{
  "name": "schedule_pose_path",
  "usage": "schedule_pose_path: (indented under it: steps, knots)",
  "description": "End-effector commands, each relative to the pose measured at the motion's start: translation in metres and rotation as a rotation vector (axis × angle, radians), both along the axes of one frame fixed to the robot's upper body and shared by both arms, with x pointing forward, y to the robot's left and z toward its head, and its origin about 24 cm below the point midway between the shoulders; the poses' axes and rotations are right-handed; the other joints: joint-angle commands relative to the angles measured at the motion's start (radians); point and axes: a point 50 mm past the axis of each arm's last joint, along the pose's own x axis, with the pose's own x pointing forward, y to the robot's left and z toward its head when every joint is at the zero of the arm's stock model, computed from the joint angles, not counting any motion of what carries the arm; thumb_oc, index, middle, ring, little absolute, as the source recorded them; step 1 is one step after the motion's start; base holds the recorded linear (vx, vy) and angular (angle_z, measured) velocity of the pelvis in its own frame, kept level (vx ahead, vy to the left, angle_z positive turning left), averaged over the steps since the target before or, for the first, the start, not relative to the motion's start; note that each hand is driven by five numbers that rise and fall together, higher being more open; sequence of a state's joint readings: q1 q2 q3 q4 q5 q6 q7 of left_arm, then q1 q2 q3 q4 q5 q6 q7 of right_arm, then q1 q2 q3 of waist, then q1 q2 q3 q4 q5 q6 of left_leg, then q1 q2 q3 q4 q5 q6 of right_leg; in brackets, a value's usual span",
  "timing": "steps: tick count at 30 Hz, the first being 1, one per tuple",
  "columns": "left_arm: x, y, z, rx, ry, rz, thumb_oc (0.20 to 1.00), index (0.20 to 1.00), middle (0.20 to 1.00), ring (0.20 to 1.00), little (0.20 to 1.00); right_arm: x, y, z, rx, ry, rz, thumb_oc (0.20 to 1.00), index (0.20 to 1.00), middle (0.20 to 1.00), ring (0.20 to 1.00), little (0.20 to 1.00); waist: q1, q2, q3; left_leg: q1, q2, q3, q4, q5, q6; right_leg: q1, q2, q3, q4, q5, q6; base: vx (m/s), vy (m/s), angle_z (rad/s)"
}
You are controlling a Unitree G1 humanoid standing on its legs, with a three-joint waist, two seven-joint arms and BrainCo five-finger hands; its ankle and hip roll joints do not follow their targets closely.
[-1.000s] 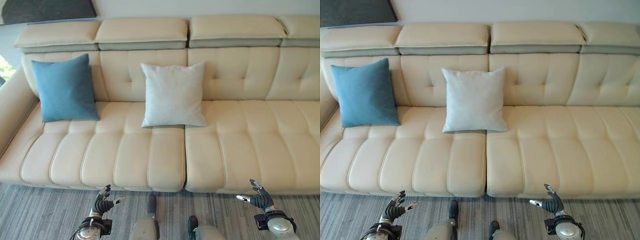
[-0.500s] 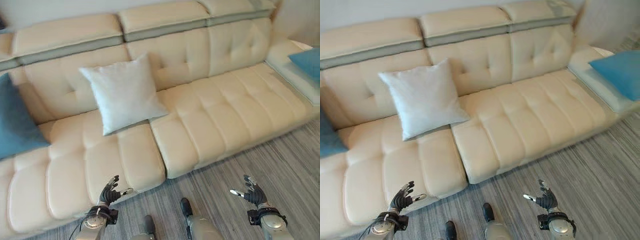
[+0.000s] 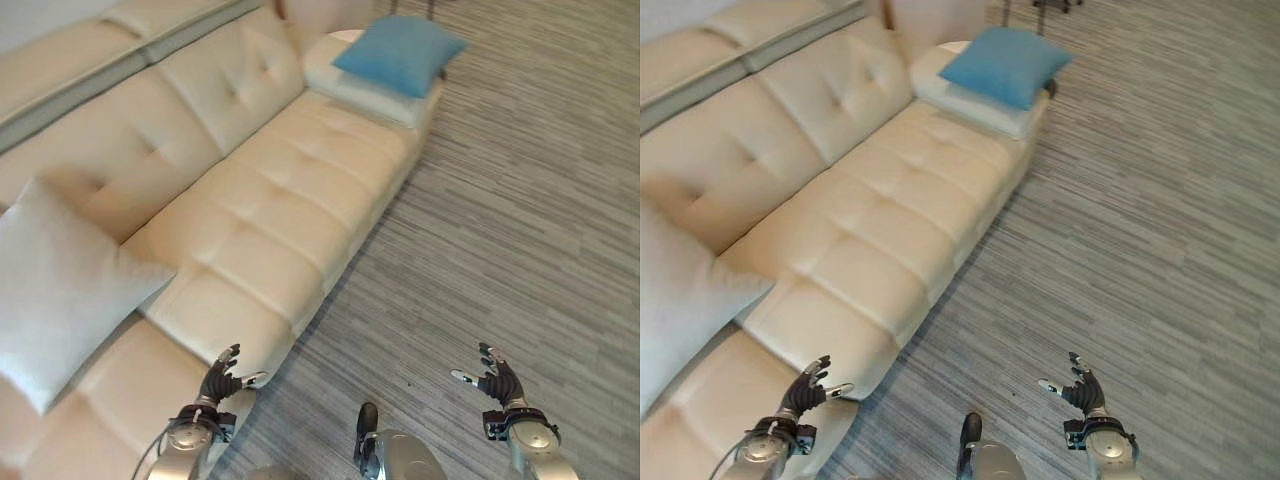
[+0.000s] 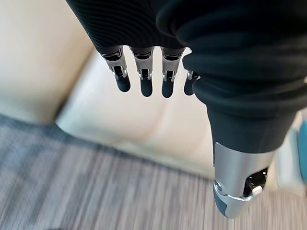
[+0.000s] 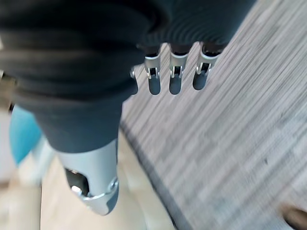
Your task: Pick up all the scattered cushions and arrange them neatly on the sofa.
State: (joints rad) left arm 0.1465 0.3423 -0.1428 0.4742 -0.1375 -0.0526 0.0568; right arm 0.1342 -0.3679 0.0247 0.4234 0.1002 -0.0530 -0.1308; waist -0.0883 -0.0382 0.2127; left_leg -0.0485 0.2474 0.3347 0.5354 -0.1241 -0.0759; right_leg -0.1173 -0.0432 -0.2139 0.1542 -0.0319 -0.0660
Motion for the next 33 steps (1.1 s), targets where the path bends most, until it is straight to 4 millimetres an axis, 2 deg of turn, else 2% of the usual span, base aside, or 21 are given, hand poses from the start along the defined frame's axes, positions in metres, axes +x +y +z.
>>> schedule_pose_path:
  steps: [1, 3, 4, 6, 8, 10, 11, 12, 14, 16, 17, 18, 19, 20, 21, 22, 25, 26, 28, 31, 33]
  knots:
    - [0.009, -0.003, 0.012, 0.006, -0.082, -0.032, 1.000, 1.000, 1.000, 1.000, 1.000, 0.013, -0.002, 0.022, -0.023, -0.114, 0.022, 1.000, 1.000, 1.000, 1.000, 1.000, 0.016, -0.019, 0.007, -0.111, -0.125, -0.090, -0.025, 0.013, 0.055, 0.071, -0.001, 0.071, -0.021, -0.075, 0.096, 0.23, -0.056, -0.96]
    - [0.007, -0.005, 0.010, 0.019, -0.069, -0.057, 1.000, 1.000, 1.000, 1.000, 1.000, 0.011, -0.003, 0.022, -0.014, -0.119, 0.018, 1.000, 1.000, 1.000, 1.000, 1.000, 0.033, -0.028, 0.010, -0.167, -0.167, -0.128, -0.094, 0.002, 0.063, 0.105, 0.004, 0.112, -0.040, -0.085, 0.105, 0.27, -0.064, -1.02]
    - [0.007, -0.006, 0.010, 0.026, -0.065, -0.067, 1.000, 1.000, 1.000, 1.000, 1.000, 0.010, -0.004, 0.022, -0.015, -0.116, 0.013, 1.000, 1.000, 1.000, 1.000, 1.000, 0.043, -0.026, 0.015, -0.211, -0.191, -0.151, -0.133, 0.030, 0.063, 0.123, 0.016, 0.131, -0.047, -0.090, 0.103, 0.32, -0.051, -0.54]
    - [0.006, -0.006, 0.010, 0.034, -0.063, -0.073, 1.000, 1.000, 1.000, 1.000, 1.000, 0.011, -0.002, 0.019, -0.016, -0.107, 0.010, 1.000, 1.000, 1.000, 1.000, 1.000, 0.072, -0.012, 0.017, -0.261, -0.249, -0.218, -0.272, 0.125, 0.046, 0.162, 0.055, 0.170, -0.069, -0.096, 0.104, 0.34, -0.032, -0.43]
    - [0.006, -0.007, 0.010, 0.034, -0.064, -0.069, 1.000, 1.000, 1.000, 1.000, 1.000, 0.013, 0.000, 0.018, -0.015, -0.107, 0.011, 1.000, 1.000, 1.000, 1.000, 1.000, 0.097, -0.003, 0.017, -0.290, -0.283, -0.257, -0.383, 0.183, 0.029, 0.204, 0.082, 0.216, -0.088, -0.111, 0.104, 0.39, -0.008, -0.65]
    - [0.004, -0.005, 0.009, 0.039, -0.058, -0.061, 1.000, 1.000, 1.000, 1.000, 1.000, 0.013, 0.002, 0.017, -0.011, -0.105, 0.012, 1.000, 1.000, 1.000, 1.000, 1.000, 0.113, 0.001, 0.007, -0.315, -0.287, -0.250, -0.410, 0.209, 0.032, 0.240, 0.091, 0.256, -0.090, -0.124, 0.106, 0.46, 0.057, -0.84]
    - [-0.002, -0.002, 0.006, 0.040, -0.039, -0.048, 1.000, 1.000, 1.000, 1.000, 1.000, 0.013, 0.006, 0.016, 0.000, -0.101, 0.031, 1.000, 1.000, 1.000, 1.000, 1.000, 0.122, 0.005, -0.010, -0.285, -0.282, -0.252, -0.439, 0.209, 0.042, 0.267, 0.093, 0.281, -0.083, -0.151, 0.114, 0.52, 0.123, -0.76]
    - [-0.003, 0.000, 0.006, 0.043, -0.032, -0.046, 1.000, 1.000, 1.000, 1.000, 1.000, 0.012, 0.007, 0.016, 0.001, -0.098, 0.036, 1.000, 1.000, 1.000, 1.000, 1.000, 0.126, 0.004, -0.019, -0.277, -0.280, -0.249, -0.424, 0.213, 0.054, 0.277, 0.082, 0.284, -0.073, -0.150, 0.120, 0.48, 0.157, -0.62]
    - [-0.004, 0.000, 0.004, 0.034, -0.027, -0.029, 1.000, 1.000, 1.000, 1.000, 1.000, 0.014, 0.011, 0.015, -0.002, -0.094, 0.058, 1.000, 1.000, 1.000, 1.000, 1.000, 0.132, -0.006, -0.036, -0.259, -0.292, -0.241, -0.407, 0.196, 0.075, 0.254, 0.047, 0.287, 0.004, -0.130, 0.154, 0.42, 0.158, -1.06]
    - [0.000, 0.002, 0.006, 0.034, -0.036, -0.024, 1.000, 1.000, 1.000, 1.000, 1.000, 0.022, 0.019, 0.020, 0.011, -0.122, 0.091, 1.000, 1.000, 1.000, 1.000, 1.000, 0.130, -0.018, -0.032, -0.221, -0.293, -0.207, -0.392, 0.156, 0.095, 0.203, 0.005, 0.280, 0.147, -0.040, 0.209, 0.36, 0.115, -0.89]
    - [0.001, 0.003, 0.007, 0.035, -0.041, -0.019, 1.000, 1.000, 1.000, 1.000, 1.000, 0.025, 0.021, 0.022, 0.009, -0.130, 0.101, 1.000, 1.000, 1.000, 1.000, 1.000, 0.132, -0.012, -0.031, -0.204, -0.282, -0.193, -0.394, 0.145, 0.099, 0.163, -0.008, 0.266, 0.210, 0.005, 0.231, 0.32, 0.080, -0.80]
    - [0.003, 0.005, 0.009, 0.040, -0.053, -0.006, 1.000, 1.000, 1.000, 1.000, 1.000, 0.029, 0.025, 0.023, 0.003, -0.136, 0.121, 1.000, 1.000, 1.000, 1.000, 1.000, 0.131, -0.004, -0.025, -0.164, -0.274, -0.172, -0.397, 0.116, 0.108, 0.117, -0.040, 0.223, 0.255, 0.024, 0.242, 0.29, 0.076, -0.75]
    - [0.005, 0.006, 0.010, 0.040, -0.061, -0.006, 1.000, 1.000, 1.000, 1.000, 1.000, 0.031, 0.027, 0.024, 0.005, -0.139, 0.128, 1.000, 1.000, 1.000, 1.000, 1.000, 0.129, 0.005, -0.020, -0.132, -0.266, -0.163, -0.403, 0.100, 0.113, 0.077, -0.057, 0.190, 0.269, 0.022, 0.233, 0.43, 0.098, -0.51]
    - [0.006, 0.007, 0.012, 0.045, -0.072, -0.001, 1.000, 1.000, 1.000, 1.000, 1.000, 0.034, 0.030, 0.027, 0.005, -0.151, 0.146, 1.000, 1.000, 1.000, 1.000, 1.000, 0.122, 0.025, -0.013, -0.074, -0.253, -0.157, -0.427, 0.072, 0.113, 0.005, -0.069, 0.123, 0.248, -0.010, 0.211, 0.31, 0.064, -0.68]
    - [0.006, 0.007, 0.012, 0.044, -0.071, -0.001, 1.000, 1.000, 1.000, 1.000, 1.000, 0.033, 0.030, 0.027, 0.005, -0.151, 0.146, 1.000, 1.000, 1.000, 1.000, 1.000, 0.120, 0.025, -0.011, -0.072, -0.254, -0.160, -0.427, 0.071, 0.113, 0.008, -0.070, 0.121, 0.249, -0.013, 0.211, 0.43, 0.023, -0.61]
    - [0.008, 0.008, 0.014, 0.046, -0.080, 0.004, 1.000, 1.000, 1.000, 1.000, 1.000, 0.035, 0.028, 0.030, 0.003, -0.165, 0.146, 1.000, 1.000, 1.000, 1.000, 1.000, 0.105, 0.037, 0.003, -0.025, -0.249, -0.157, -0.440, 0.042, 0.110, -0.064, -0.086, 0.056, 0.193, -0.033, 0.200, 0.33, -0.046, -0.31]
    - [0.009, 0.009, 0.013, 0.049, -0.082, 0.013, 1.000, 1.000, 1.000, 1.000, 1.000, 0.036, 0.028, 0.031, 0.002, -0.170, 0.145, 1.000, 1.000, 1.000, 1.000, 1.000, 0.088, 0.038, 0.019, 0.032, -0.256, -0.159, -0.458, 0.011, 0.102, -0.127, -0.095, 0.021, 0.101, 0.004, 0.205, 0.25, -0.061, -0.13]
    - [0.009, 0.008, 0.013, 0.048, -0.081, 0.013, 1.000, 1.000, 1.000, 1.000, 1.000, 0.036, 0.028, 0.031, 0.001, -0.169, 0.145, 1.000, 1.000, 1.000, 1.000, 1.000, 0.086, 0.042, 0.025, 0.041, -0.253, -0.162, -0.458, 0.005, 0.102, -0.117, -0.092, 0.018, 0.100, 0.000, 0.206, 0.42, -0.156, 0.20]
    - [0.010, 0.008, 0.014, 0.052, -0.091, 0.014, 1.000, 1.000, 1.000, 1.000, 1.000, 0.034, 0.026, 0.031, -0.007, -0.168, 0.140, 1.000, 1.000, 1.000, 1.000, 1.000, 0.055, 0.048, 0.035, 0.118, -0.251, -0.188, -0.477, -0.042, 0.070, -0.200, -0.121, 0.033, -0.083, 0.086, 0.242, 0.64, -0.270, 0.36]
    - [0.010, 0.007, 0.014, 0.058, -0.093, 0.012, 1.000, 1.000, 1.000, 1.000, 1.000, 0.035, 0.025, 0.032, -0.018, -0.169, 0.143, 1.000, 1.000, 1.000, 1.000, 1.000, 0.046, 0.058, 0.040, 0.148, -0.241, -0.199, -0.484, -0.060, 0.063, -0.223, -0.129, 0.042, -0.104, 0.102, 0.251, 0.26, -0.124, 0.20]
    - [0.010, 0.007, 0.014, 0.070, -0.093, -0.001, 1.000, 1.000, 1.000, 1.000, 1.000, 0.027, 0.022, 0.030, -0.016, -0.155, 0.142, 1.000, 1.000, 1.000, 1.000, 1.000, 0.020, 0.057, 0.022, 0.225, -0.230, -0.238, -0.495, -0.110, 0.045, -0.223, -0.135, 0.113, -0.096, 0.136, 0.259, 0.64, -0.362, 0.30]
